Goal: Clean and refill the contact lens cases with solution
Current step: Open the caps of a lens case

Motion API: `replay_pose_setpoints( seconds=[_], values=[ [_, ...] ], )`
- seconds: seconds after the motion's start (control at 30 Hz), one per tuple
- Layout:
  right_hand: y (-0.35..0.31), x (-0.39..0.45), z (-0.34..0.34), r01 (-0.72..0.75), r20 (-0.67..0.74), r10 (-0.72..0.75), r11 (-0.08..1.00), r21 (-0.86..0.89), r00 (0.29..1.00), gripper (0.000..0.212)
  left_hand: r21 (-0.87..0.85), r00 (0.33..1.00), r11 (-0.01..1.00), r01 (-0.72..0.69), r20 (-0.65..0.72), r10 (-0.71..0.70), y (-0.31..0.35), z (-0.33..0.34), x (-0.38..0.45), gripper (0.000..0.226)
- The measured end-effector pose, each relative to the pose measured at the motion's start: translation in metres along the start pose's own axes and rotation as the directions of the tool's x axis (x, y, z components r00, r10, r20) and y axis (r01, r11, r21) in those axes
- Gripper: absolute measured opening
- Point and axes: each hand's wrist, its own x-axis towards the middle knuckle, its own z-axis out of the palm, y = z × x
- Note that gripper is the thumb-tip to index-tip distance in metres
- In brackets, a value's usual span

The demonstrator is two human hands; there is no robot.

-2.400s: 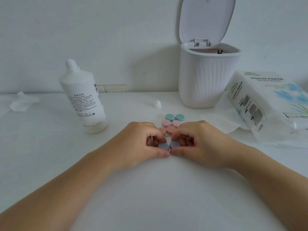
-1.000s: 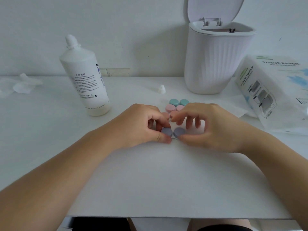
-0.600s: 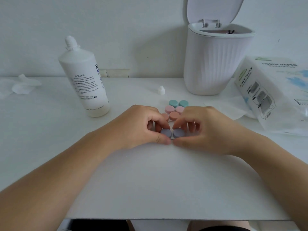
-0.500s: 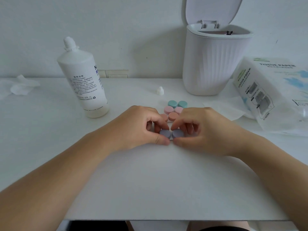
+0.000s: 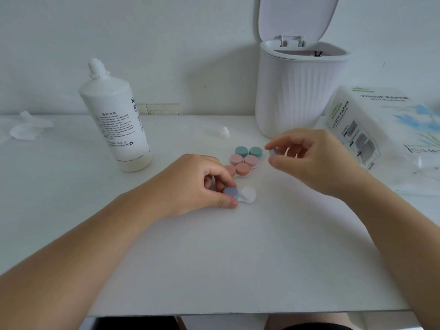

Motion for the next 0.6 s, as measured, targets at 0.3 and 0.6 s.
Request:
replay_pose_setpoints(
  seconds=[0.3,0.6],
  values=[
    [0.013,0.002,-0.002,-0.121,-0.003,0.124,0.969,-0.215,0.992,0.014,-0.001,1.000,1.000,0.000,-0.015,0.000,-0.001,0.000,0.000,0.022],
    [0.017,0.000,-0.004,-0.079,0.057,0.107,0.928,-0.365,0.993,0.032,-0.005,1.000,1.000,0.005,-0.011,-0.005,-0.001,0.000,0.000,0.022]
  ],
)
